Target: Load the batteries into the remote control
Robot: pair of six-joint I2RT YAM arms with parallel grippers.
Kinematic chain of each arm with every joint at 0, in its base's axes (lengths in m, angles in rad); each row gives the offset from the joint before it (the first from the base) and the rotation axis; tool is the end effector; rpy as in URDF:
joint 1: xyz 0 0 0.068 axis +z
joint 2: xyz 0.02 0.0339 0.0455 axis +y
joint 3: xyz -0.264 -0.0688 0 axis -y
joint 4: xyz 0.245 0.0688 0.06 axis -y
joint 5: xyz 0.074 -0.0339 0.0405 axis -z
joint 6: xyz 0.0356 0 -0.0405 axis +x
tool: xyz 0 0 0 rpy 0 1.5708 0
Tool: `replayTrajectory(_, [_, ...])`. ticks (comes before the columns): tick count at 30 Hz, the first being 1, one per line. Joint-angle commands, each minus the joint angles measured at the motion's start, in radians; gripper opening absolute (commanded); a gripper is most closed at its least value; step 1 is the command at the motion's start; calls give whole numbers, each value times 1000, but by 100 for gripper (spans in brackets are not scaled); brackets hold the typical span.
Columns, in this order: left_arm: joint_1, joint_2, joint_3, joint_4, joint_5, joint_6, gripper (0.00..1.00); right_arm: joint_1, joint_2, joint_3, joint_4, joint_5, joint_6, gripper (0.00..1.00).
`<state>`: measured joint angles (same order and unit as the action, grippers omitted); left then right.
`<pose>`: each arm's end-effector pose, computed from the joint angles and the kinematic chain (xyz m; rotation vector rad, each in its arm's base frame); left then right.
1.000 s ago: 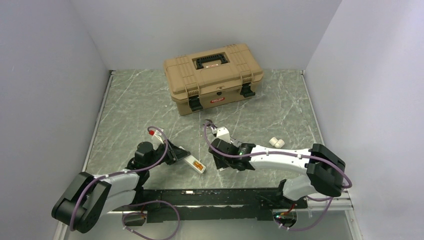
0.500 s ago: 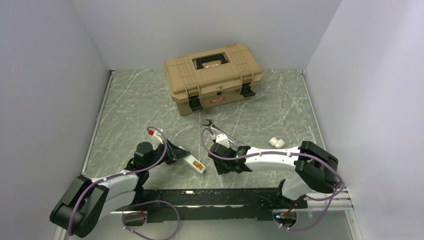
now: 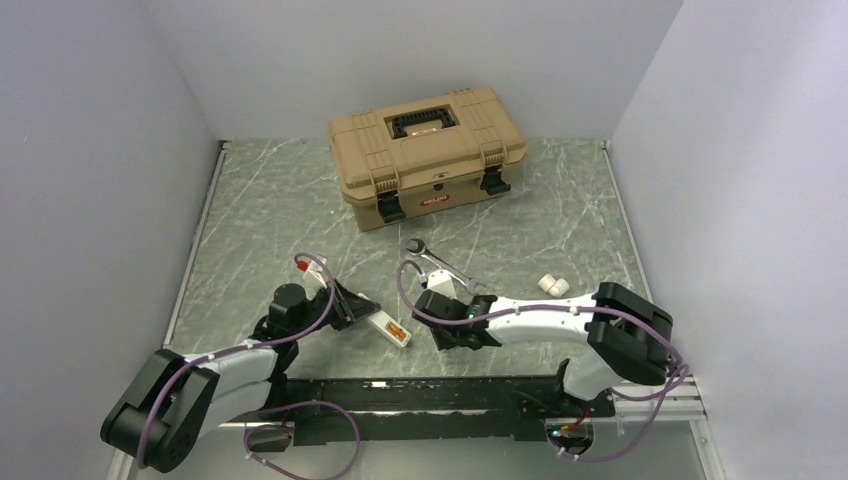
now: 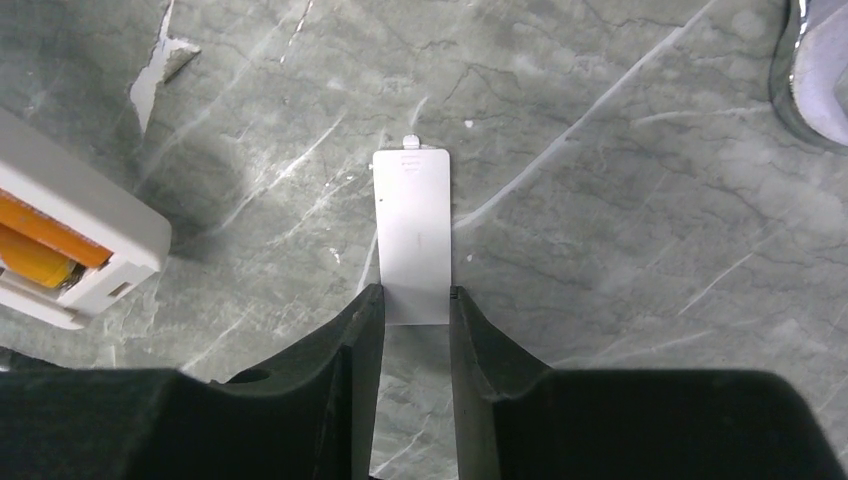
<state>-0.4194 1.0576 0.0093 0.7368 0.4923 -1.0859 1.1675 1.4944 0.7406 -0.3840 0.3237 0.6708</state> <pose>0.1438 -0.0825 0.1288 -0.3236 2.1096 -1.4306 0.1143 0.2391 0.1550 -0.5527 2.5621 0.1987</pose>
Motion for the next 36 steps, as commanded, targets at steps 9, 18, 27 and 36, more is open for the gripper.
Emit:
replayTrajectory(9, [-4,-9,-40,56,8,7,0,85,-76,21,-82,-20,78,28])
replayTrajectory(18, [-4,-7,-37,53,12,9,0,206,-129,4,-139,-22,235,28])
replayTrajectory(27, [-4,4,-28,59,17,11,0,278,-89,62,-207,110,292,49])
replayTrajectory(36, [-4,-52,-37,-1,-2,21,0,131,-95,66,-119,79,113,55])
